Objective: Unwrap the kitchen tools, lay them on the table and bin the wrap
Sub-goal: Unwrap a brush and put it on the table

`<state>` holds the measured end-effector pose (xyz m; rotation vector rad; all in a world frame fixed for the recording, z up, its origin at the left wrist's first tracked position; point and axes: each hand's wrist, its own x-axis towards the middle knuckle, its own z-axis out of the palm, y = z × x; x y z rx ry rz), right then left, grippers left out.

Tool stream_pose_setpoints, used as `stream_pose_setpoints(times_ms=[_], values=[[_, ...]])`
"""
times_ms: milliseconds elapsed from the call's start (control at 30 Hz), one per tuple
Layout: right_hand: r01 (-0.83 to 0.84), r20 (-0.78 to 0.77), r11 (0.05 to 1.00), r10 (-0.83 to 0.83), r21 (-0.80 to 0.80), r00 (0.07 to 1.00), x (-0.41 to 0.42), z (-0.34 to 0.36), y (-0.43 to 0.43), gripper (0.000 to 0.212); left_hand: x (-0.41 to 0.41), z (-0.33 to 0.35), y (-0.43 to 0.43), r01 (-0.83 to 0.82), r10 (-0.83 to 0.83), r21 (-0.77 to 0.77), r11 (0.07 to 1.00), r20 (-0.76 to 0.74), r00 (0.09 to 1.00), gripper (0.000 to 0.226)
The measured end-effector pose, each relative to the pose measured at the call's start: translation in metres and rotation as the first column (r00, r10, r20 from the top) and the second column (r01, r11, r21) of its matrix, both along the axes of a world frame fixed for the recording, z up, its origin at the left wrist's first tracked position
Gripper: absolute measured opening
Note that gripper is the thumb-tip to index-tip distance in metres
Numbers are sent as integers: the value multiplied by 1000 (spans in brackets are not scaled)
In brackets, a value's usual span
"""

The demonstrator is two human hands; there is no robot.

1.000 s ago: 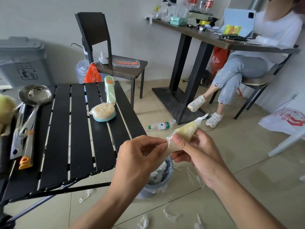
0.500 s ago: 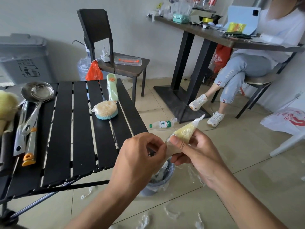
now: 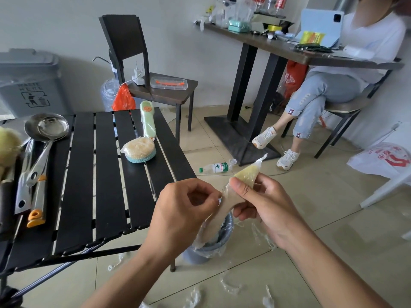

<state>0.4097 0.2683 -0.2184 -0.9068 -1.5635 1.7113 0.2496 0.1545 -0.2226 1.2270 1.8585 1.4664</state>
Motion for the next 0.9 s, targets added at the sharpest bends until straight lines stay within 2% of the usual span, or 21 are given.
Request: stream_pose_setpoints(times_ms=[100,233,267,367,467,600,733,900], values=[[-5,-39,999,3,-46,999,4,3,4,49,-10,0,1,22,-25,13,1000,194,981,12],[-48,-73,997,44,-65,996,7,6,4,47,-14,3,0,125,-125,21,992,329,936,8],[-58,-60,997,55,-51,997,6,6,2,48,-12,3,0,166,-162,19,986,350,923,17],[-69,-13,997,69,30,998,2,4,-5,54,-3,0,1,252,-223,-52,966,324,920,44],[-53,23,991,50,123,998,0,3,-7,58,1,-1,2,289,-250,-84,953,317,915,37],[83,-8,964,-83,251,997,4,3,0,41,-4,-2,0,327,-282,-89,941,330,901,39],[208,-118,958,-187,198,975,12,9,11,29,-4,-5,0,360,-304,-130,924,321,897,36],[233,-97,945,-216,230,972,19,10,22,12,-3,-7,0,369,-302,-149,918,343,890,39]])
